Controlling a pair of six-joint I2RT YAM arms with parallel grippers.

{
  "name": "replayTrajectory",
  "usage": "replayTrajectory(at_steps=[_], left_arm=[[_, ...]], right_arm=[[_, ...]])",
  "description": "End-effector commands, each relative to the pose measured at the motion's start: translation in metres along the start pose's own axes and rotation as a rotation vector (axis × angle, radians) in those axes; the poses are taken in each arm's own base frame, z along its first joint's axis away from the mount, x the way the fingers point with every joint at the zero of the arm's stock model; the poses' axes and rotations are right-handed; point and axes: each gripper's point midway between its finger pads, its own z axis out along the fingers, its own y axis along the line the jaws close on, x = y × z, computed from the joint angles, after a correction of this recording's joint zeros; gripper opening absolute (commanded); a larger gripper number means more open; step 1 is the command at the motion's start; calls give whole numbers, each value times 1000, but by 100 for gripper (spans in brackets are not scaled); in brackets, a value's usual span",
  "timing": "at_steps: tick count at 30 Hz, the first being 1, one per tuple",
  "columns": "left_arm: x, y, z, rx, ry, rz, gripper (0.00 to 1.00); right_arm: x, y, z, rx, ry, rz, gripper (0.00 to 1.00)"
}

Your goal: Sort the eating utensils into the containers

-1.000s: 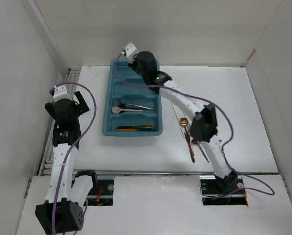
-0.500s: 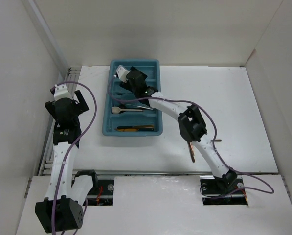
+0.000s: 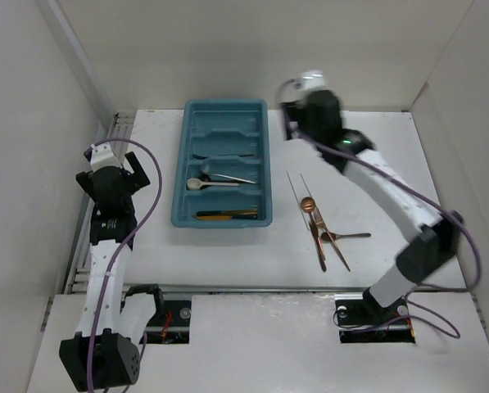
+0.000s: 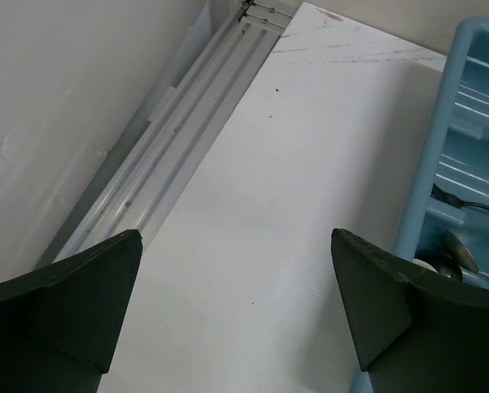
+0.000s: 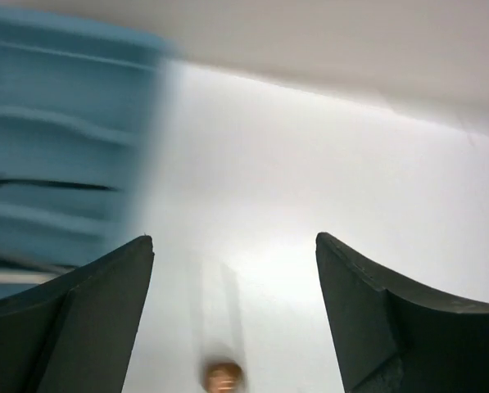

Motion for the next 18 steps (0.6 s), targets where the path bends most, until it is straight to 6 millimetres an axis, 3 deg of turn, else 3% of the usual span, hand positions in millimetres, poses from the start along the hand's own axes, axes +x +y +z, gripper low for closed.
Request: replayTrajectory(at_steps=[1, 2, 3, 4, 6, 9, 14, 18], left_arm=[[-4, -5, -1, 27, -40, -67, 100], [0, -5, 0, 26, -36, -66, 100], [1, -7, 0, 38, -33, -78, 100], [3, -9, -1, 51, -31, -88, 100], [3, -11, -2, 61, -29, -88, 100], [-2, -11, -3, 65, -48, -93, 100], [-1, -10, -6, 66, -55, -95, 100], [-2, -7, -9, 56, -68, -90, 100]], right_arm=[[207, -90, -74, 301, 579, 550, 84], [226, -96, -90, 333, 583, 587, 84], [221, -104, -113, 338, 505, 616, 85], [255, -98, -126, 327, 561, 633, 89], [264, -96, -140, 284, 561, 697, 89], [312, -89, -168, 375, 739, 860, 89], [327, -76, -160, 456, 708, 1151, 87], [348, -68, -153, 530, 753, 1257, 81]])
